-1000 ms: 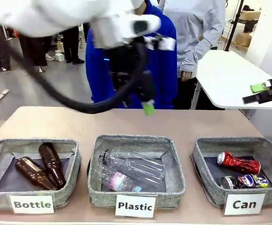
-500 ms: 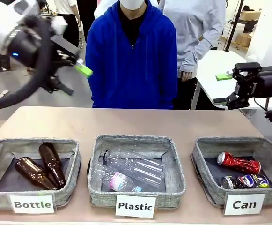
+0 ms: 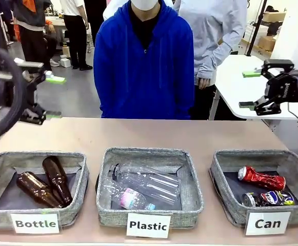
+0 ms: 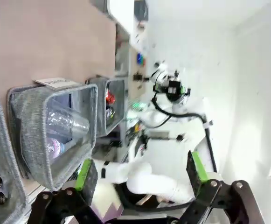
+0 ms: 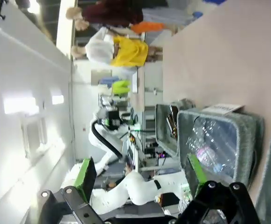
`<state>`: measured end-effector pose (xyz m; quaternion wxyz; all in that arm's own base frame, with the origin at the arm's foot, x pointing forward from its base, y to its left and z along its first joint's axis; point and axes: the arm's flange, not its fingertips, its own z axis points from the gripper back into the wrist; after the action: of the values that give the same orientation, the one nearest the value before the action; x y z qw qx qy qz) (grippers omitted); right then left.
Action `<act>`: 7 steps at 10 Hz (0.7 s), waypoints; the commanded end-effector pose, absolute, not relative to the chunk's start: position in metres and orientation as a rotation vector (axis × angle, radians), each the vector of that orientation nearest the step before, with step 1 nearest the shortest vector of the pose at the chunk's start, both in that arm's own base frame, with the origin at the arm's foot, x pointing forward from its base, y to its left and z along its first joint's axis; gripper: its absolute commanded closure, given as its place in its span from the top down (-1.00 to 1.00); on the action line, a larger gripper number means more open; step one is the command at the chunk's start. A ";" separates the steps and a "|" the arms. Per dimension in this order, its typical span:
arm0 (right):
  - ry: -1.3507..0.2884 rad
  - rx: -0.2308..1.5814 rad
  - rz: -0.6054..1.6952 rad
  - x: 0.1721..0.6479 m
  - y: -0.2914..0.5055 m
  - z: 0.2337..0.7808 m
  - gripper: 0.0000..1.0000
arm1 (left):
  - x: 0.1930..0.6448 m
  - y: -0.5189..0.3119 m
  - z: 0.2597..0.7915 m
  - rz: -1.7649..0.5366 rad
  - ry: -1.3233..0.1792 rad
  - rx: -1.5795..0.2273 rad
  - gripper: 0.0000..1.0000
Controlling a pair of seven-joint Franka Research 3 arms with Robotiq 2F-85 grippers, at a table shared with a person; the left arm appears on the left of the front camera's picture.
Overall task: Sort the can waste into the basket.
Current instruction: Pick up the can waste from the table and place it in the right Fabric basket.
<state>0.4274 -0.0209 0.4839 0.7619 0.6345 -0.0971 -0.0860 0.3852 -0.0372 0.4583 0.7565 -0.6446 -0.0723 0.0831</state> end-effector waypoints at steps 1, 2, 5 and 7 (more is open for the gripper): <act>-0.259 1.352 -0.227 0.435 -0.035 0.483 1.00 | 0.340 -0.032 0.410 0.301 -0.233 -1.510 1.00; -0.211 1.380 -0.187 0.427 -0.021 0.484 1.00 | 0.319 -0.042 0.401 0.346 -0.263 -1.512 1.00; -0.211 1.380 -0.187 0.427 -0.021 0.484 1.00 | 0.365 -0.024 0.423 0.263 -0.187 -1.456 1.00; -0.211 1.380 -0.187 0.427 -0.021 0.484 1.00 | 0.365 -0.024 0.423 0.263 -0.187 -1.456 1.00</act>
<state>0.4283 -0.0222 0.4813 0.7640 0.6316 -0.0974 -0.0886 0.3668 -0.0291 0.4202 0.7344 -0.6614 -0.0926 0.1209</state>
